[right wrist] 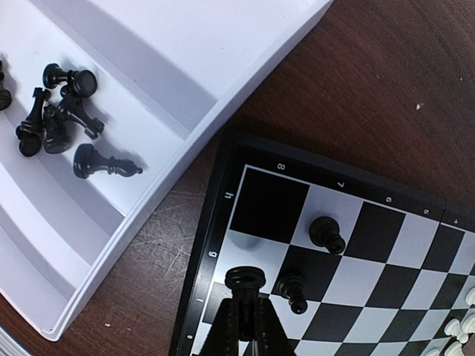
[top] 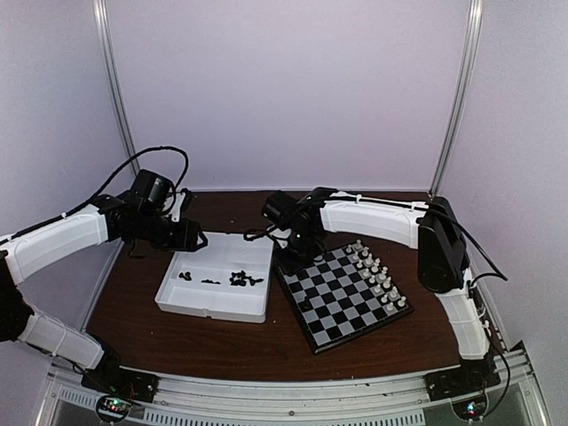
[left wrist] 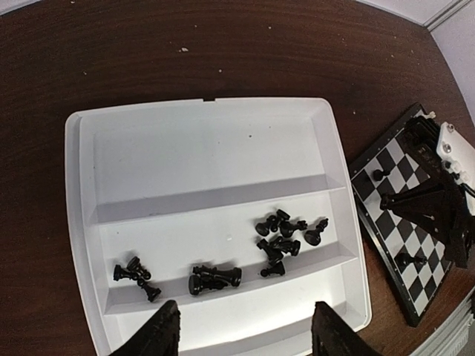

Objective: Set up the chess pieces on the board
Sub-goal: Place the chess piece on the chessboard.

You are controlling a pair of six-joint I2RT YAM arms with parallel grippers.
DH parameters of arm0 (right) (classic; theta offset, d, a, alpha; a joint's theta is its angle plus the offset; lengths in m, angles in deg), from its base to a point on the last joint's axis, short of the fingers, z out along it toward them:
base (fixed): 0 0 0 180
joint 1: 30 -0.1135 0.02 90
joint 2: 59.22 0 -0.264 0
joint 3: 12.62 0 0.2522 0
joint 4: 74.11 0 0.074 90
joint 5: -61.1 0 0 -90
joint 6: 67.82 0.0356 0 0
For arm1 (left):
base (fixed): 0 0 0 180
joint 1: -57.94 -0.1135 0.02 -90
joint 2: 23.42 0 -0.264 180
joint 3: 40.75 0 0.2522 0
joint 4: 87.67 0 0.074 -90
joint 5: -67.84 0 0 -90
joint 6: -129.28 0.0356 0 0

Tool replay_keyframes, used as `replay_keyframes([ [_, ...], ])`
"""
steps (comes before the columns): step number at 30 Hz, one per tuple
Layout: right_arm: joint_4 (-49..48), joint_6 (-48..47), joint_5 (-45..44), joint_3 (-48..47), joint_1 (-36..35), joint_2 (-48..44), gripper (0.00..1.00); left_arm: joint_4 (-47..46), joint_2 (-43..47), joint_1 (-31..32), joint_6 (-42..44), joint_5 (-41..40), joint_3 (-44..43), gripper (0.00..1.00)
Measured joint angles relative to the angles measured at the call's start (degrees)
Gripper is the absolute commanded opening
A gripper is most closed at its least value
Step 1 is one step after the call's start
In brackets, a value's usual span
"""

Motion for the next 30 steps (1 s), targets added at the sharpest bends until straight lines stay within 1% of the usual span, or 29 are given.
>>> replay_keyframes([
  [15,0.9,0.0,-0.6,-0.8,0.0,1.2,0.07,0.0,-0.7,0.0,0.3,0.0,0.0,0.6],
  [21,1.0,0.0,-0.7,-1.4,0.0,1.9,0.12,0.0,-0.9,0.0,0.3,0.1,0.0,0.6],
  [25,1.1,-0.1,-0.7,-1.8,0.0,2.5,0.19,0.0,-0.9,0.0,0.3,0.1,0.0,0.6],
  [30,1.1,-0.2,-0.7,-1.8,0.0,2.7,0.21,0.0,-0.9,0.0,0.3,0.1,0.0,0.6],
])
